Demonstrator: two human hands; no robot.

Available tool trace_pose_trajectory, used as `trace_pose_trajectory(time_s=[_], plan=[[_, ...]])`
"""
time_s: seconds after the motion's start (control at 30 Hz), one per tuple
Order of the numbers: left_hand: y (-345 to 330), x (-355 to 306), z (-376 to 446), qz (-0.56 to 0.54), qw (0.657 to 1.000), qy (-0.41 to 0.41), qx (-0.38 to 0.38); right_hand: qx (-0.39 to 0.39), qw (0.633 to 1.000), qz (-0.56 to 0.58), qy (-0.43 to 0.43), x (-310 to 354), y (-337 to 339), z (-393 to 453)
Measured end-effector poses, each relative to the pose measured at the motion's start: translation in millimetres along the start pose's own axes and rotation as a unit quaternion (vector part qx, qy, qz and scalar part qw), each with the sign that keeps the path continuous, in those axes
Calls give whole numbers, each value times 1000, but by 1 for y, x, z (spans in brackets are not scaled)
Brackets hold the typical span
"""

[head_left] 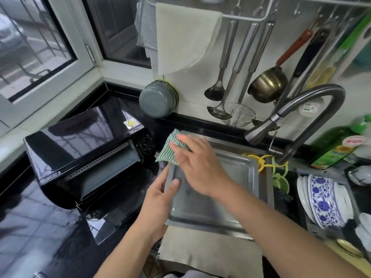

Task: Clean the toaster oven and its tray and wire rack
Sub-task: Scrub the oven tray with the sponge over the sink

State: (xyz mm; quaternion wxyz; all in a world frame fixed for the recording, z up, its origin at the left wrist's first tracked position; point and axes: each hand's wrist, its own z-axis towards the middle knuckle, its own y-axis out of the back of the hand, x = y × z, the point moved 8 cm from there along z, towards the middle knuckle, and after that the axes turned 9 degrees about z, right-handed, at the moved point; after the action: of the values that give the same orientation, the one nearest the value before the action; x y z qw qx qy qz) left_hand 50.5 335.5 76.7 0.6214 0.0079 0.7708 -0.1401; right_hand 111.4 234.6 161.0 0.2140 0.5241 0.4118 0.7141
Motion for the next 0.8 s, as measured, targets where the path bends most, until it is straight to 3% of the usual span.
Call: trace_pose_trajectory(time_s=[0.07, 0.13, 0.27, 0.47, 0.63, 0.8], plan=[[6, 8, -3, 9, 1000, 9, 6, -20, 994, 99, -29, -11, 13, -1], [7, 8, -4, 44, 999, 2, 7, -25, 996, 80, -33, -13, 18, 4], [12, 3, -5, 47, 999, -6, 12, 42, 997, 61, -29, -12, 17, 19], [33, -10, -11, 30, 999, -14, 13, 144, 977, 3, -157, -84, 32, -25], [18, -12, -2, 116, 993, -15, 28, 55, 995, 33, -80, -34, 25, 19], [33, -11, -4, 94, 995, -19, -9, 121, 983, 41, -128, -78, 26, -8]])
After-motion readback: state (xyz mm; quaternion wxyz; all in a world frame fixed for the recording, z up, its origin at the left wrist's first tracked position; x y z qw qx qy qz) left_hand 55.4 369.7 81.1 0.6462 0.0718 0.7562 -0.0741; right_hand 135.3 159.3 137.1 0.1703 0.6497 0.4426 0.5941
